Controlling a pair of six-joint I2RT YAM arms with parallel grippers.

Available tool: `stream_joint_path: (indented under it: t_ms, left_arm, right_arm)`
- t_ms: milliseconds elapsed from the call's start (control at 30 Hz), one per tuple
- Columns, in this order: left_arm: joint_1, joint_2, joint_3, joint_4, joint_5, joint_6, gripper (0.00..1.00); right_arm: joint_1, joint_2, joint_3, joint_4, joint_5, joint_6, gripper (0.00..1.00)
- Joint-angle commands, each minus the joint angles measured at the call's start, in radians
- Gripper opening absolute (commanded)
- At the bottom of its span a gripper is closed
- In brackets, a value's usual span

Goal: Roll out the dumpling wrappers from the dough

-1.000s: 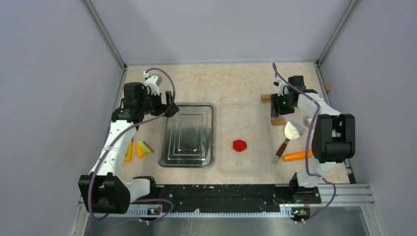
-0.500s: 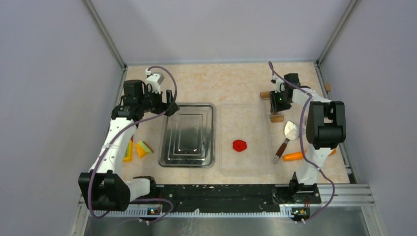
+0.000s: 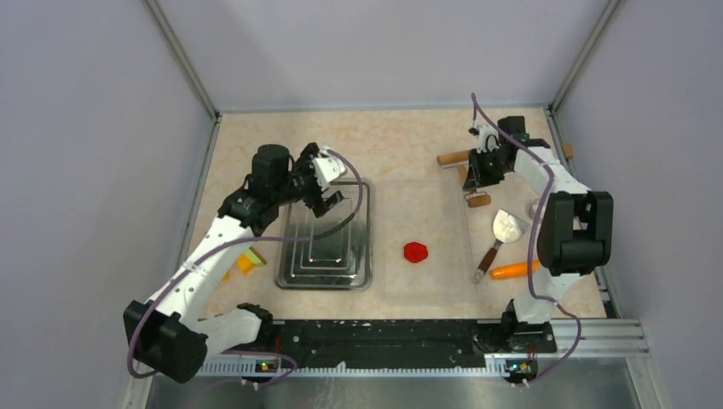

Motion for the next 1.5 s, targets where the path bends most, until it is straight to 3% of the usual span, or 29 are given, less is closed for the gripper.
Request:
stream_joint_path:
  t_ms: [0,200,367,567,867,1167,1267,1367,1400,1433,1467]
  left_arm:
    - [-0.084,-0.047,-0.076,0.301,-0.016,0.385,0.93]
    - [-0.214,0.092,0.039,0.276,0.078,0.643,0.79]
    - [-0.282,0.183,0.04,0.342,0.125,0.838,0.71]
    - [-0.31,0.277,0.084,0.37,0.145,0.935,0.65]
    - [-0.343,0.375,0.125,0.378,0.118,1.013,0.59]
    - [-0.365,0.455,0.146,0.383,0.086,1.018,0.45]
    - [-0.371,0.465,0.147,0.408,0.069,0.972,0.29]
    - [-0.373,0.478,0.157,0.441,0.032,0.857,0.0]
    - [-0.374,0.481,0.161,0.432,0.012,0.818,0.0]
    - [-0.373,0.481,0.165,0.413,0.002,0.782,0.0]
    - [-0.373,0.479,0.167,0.384,-0.007,0.748,0.0]
  right_arm:
    - [0.011,-0.168,0.127,-0.139,-0.277,0.014,0.0]
    - [0.049,-0.2,0.109,-0.186,-0.466,0.097,0.0]
    - [0.12,-0.212,0.091,-0.161,-0.55,0.152,0.0]
    - [0.183,-0.21,0.073,-0.126,-0.627,0.231,0.0]
    - [0.237,-0.206,0.069,-0.091,-0.622,0.271,0.0]
    - [0.27,-0.2,0.09,-0.087,-0.637,0.278,0.0]
    - [0.269,-0.21,0.073,-0.087,-0.64,0.277,0.0]
    - [0.27,-0.225,0.048,-0.08,-0.643,0.291,0.0]
    - [0.27,-0.233,0.043,-0.078,-0.639,0.294,0.0]
    - [0.271,-0.24,0.045,-0.083,-0.632,0.296,0.06]
    - [0.268,-0.247,0.051,-0.09,-0.629,0.294,0.18]
